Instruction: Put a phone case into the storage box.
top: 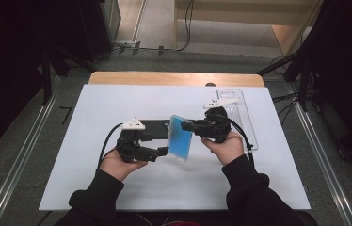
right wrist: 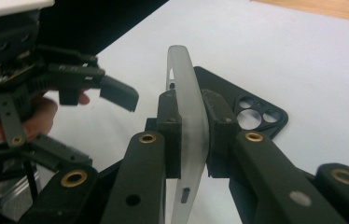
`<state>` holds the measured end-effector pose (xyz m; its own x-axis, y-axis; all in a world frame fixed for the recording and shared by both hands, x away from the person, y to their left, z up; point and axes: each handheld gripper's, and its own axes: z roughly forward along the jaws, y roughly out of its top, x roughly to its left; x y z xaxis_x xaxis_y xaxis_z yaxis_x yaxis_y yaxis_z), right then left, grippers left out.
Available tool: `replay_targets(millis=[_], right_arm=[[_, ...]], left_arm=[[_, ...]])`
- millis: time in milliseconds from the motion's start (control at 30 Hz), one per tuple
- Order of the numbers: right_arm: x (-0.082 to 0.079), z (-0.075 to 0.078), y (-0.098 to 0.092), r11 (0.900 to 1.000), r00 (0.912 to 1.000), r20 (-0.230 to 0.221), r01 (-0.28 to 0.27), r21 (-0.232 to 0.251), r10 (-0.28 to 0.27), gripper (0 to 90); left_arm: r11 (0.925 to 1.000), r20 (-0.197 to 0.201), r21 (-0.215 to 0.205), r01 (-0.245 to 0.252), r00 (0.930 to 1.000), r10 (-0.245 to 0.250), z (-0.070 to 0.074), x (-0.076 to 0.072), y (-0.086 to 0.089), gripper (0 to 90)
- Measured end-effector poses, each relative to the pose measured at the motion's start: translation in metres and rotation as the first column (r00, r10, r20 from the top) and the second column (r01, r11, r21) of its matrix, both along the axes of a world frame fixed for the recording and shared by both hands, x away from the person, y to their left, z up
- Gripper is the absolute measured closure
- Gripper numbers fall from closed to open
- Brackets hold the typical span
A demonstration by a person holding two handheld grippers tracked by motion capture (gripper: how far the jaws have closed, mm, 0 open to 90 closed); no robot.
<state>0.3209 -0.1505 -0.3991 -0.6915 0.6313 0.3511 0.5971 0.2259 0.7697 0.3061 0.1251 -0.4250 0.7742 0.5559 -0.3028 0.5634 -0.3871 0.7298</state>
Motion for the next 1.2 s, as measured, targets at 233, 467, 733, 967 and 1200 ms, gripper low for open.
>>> replay_targets(millis=[233,467,733,967,1200], right_arm=[[-0.004,0.0,-0.001,0.997,0.9964,0.034,-0.076,-0.017,0.077,76.8],[-0.007,0.0,-0.002,0.99,0.9883,0.053,-0.142,-0.024,0.143,76.7],[-0.01,0.0,-0.001,0.973,0.9722,0.054,-0.226,-0.037,0.228,76.7],[-0.013,0.0,0.002,0.949,0.9461,0.078,-0.31,-0.063,0.314,76.7],[-0.01,0.0,0.002,0.913,0.9082,0.093,-0.405,-0.045,0.408,76.7]], left_arm=[[0.9959,-0.024,-0.039,0.082,0.9963,-0.083,0.003,0.002,0.003,22.7],[0.993,0.005,0.023,0.115,0.9933,-0.116,0.013,0.003,0.004,29.3],[0.9839,0.001,-0.016,0.178,0.984,-0.178,0.021,0.007,0.006,29.2],[0.9765,-0.01,-0.014,0.215,0.9765,-0.215,0.023,0.008,0.001,33.0],[0.9549,0.005,-0.024,0.296,0.9552,-0.296,0.028,0.009,-0.002,38.6]])
